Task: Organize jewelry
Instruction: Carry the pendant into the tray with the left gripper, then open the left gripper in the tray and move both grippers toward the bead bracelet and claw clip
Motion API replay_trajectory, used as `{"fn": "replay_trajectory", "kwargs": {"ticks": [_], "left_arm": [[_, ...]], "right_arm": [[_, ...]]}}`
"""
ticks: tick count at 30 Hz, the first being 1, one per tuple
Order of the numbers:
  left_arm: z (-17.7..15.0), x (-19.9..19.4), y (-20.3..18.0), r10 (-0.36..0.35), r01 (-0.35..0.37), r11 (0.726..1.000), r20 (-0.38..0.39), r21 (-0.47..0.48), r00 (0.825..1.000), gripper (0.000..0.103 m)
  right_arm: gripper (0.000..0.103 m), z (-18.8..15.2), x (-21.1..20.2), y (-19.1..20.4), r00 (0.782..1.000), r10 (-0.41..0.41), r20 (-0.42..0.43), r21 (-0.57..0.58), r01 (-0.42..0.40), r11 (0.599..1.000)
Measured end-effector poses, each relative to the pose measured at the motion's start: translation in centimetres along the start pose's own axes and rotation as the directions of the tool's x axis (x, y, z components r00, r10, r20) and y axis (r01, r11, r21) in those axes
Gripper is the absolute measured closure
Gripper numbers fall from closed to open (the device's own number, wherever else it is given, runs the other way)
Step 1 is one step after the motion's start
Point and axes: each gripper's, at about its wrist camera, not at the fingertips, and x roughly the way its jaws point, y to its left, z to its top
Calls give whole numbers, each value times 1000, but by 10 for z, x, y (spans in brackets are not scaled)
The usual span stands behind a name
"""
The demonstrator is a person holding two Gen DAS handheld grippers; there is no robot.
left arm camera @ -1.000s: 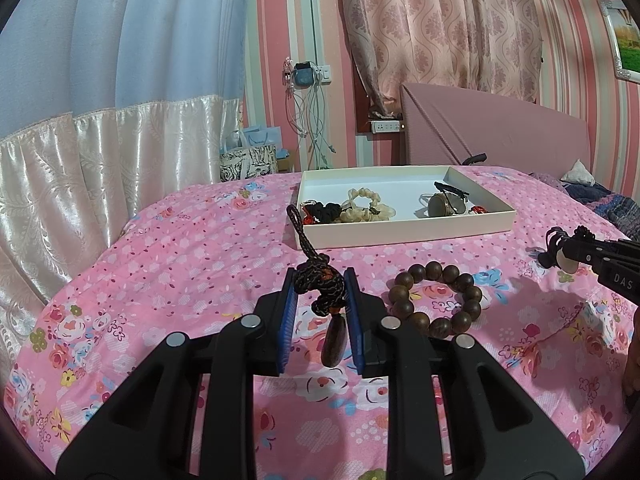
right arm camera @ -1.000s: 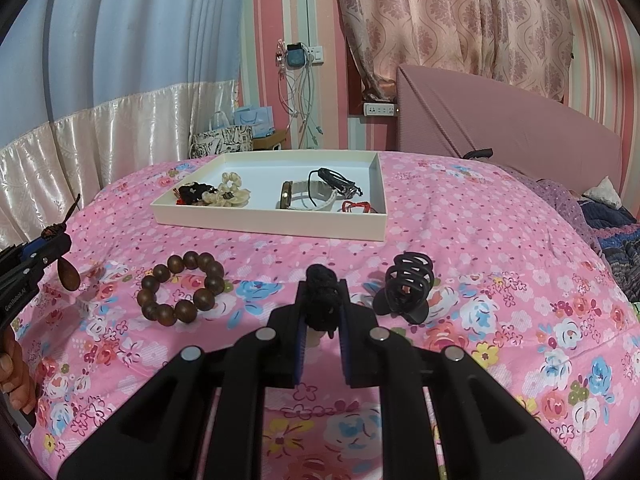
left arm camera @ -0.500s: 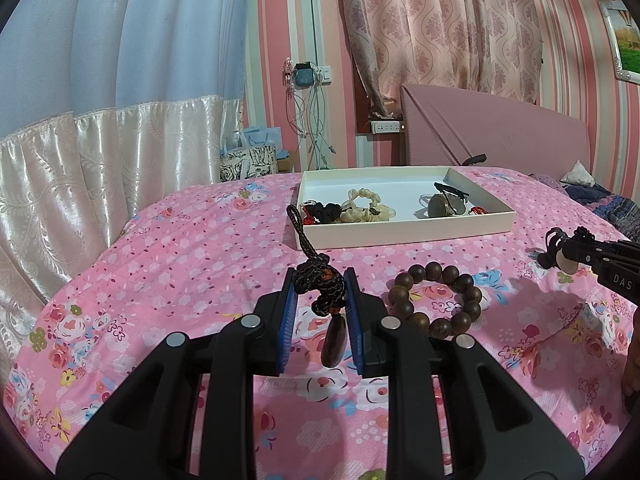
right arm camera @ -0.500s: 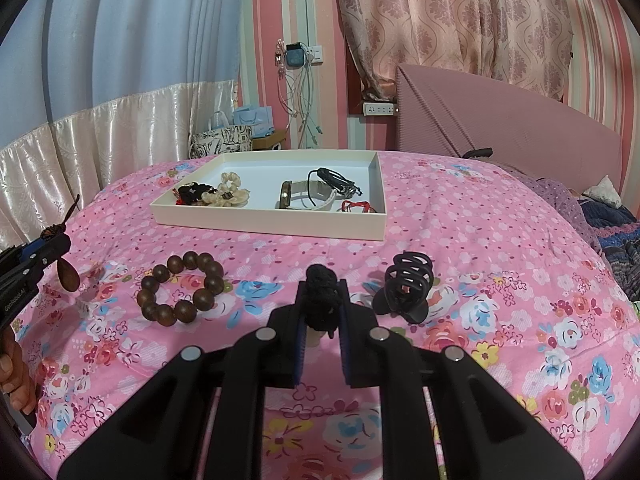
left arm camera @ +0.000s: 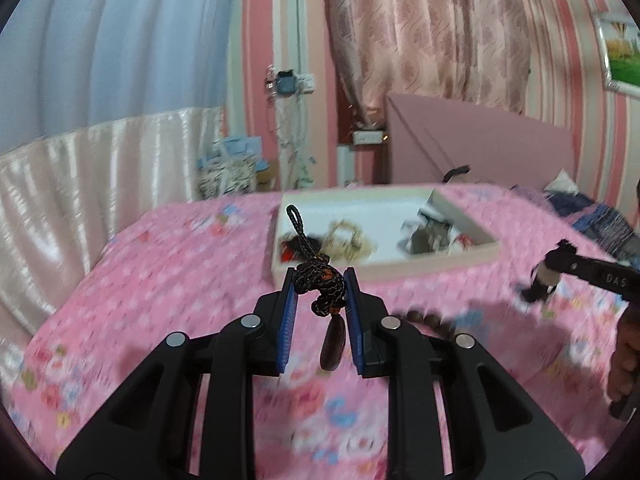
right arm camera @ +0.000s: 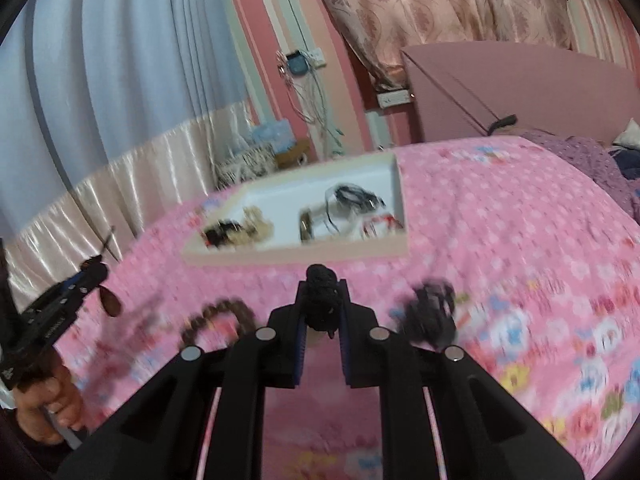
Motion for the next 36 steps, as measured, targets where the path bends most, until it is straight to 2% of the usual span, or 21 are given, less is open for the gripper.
{"fn": "replay_trajectory", "kwargs": {"ticks": [3, 7, 11, 15, 20, 22, 25, 29, 35, 36], "left_arm": [[27, 30, 2, -84, 83, 996, -13, -17, 996, 81], [44, 73, -3, -127, 127, 992, -45, -20, 991, 81], [51, 115, -10, -163, 160, 986, -90, -40, 982, 81], [45, 158, -13, -157, 147, 987, -173, -70, 972, 81], [36, 192, -17, -137, 119, 989, -246, -88, 960, 84], [32, 201, -18, -140, 118, 988, -260, -97, 956, 85], [27, 207, -23, -120, 106, 992, -257, -67, 959, 85], [21, 210, -24, -112, 100, 993, -261, -57, 959, 85], [20, 209, -24, -89, 76, 995, -254, -61, 963, 84], [20, 210, -24, -79, 66, 996, -256, -59, 963, 80]], "right_arm": [[90, 26, 15, 7, 999, 37, 5, -4, -37, 999], [90, 54, 51, 18, 996, 85, -10, -11, -85, 996], [90, 67, 93, 25, 998, 53, -38, -37, -54, 998], [90, 69, 122, 16, 997, -32, -73, -43, 29, 999], [90, 64, 150, 2, 982, -129, -141, -27, 126, 992], [90, 61, 157, 2, 973, -170, -157, -54, 164, 985], [90, 56, 166, 4, 959, -230, -168, -101, 215, 971], [89, 47, 173, 8, 952, -256, -166, -147, 233, 961], [87, 45, 172, 6, 958, -255, -134, -154, 234, 960], [87, 45, 172, 6, 958, -255, -133, -151, 235, 960]]}}
